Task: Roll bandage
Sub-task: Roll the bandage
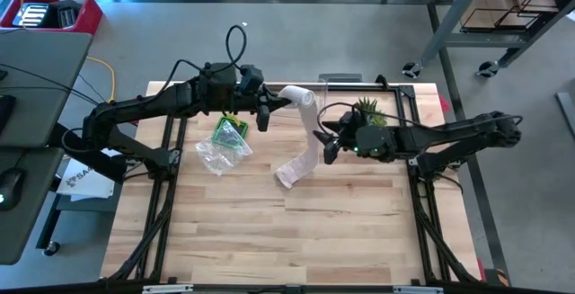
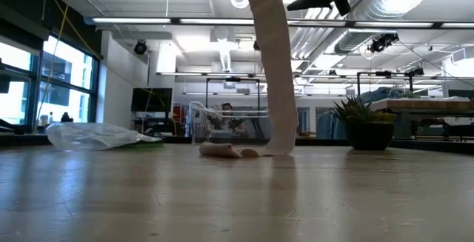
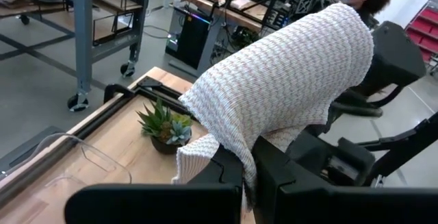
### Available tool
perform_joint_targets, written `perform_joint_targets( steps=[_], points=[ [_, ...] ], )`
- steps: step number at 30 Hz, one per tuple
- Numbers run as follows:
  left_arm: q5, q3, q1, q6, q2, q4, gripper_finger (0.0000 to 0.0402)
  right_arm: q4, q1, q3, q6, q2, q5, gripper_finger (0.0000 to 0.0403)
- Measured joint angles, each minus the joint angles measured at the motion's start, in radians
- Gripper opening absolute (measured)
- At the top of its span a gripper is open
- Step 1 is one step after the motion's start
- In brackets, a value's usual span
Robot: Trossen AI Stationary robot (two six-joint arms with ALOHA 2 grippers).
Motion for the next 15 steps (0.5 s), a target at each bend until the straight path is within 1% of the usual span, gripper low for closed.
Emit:
perform_joint_targets(
  steps=[3,6,9,11,13,15],
  points=[
    [0.0,0.0,0.0,0.0,0.0,0.012,0.0,0.028,-0.009,0.0,-0.005,0.03,-0.001,0.0204],
    [0.0,0.0,0.0,0.0,0.0,0.025,0.0,0.026,-0.017,0.0,0.019,0.053,0.05,0.0204],
    [0.0,0.0,0.0,0.001,0.0,0.028,0.0,0.052,-0.02,0.0,0.033,0.059,0.053,0.0196],
    [0.0,0.0,0.0,0.001,0.0,0.029,0.0,0.037,-0.02,0.0,0.048,0.059,0.053,0.017],
    [-0.001,0.0,0.0,0.001,0.0,0.03,0.0,0.018,-0.02,0.0,0.081,0.066,0.052,0.0124],
    [-0.001,0.0,0.0,0.001,0.0,0.04,0.0,0.029,-0.02,0.0,0.09,0.077,0.051,0.0068]
  ],
)
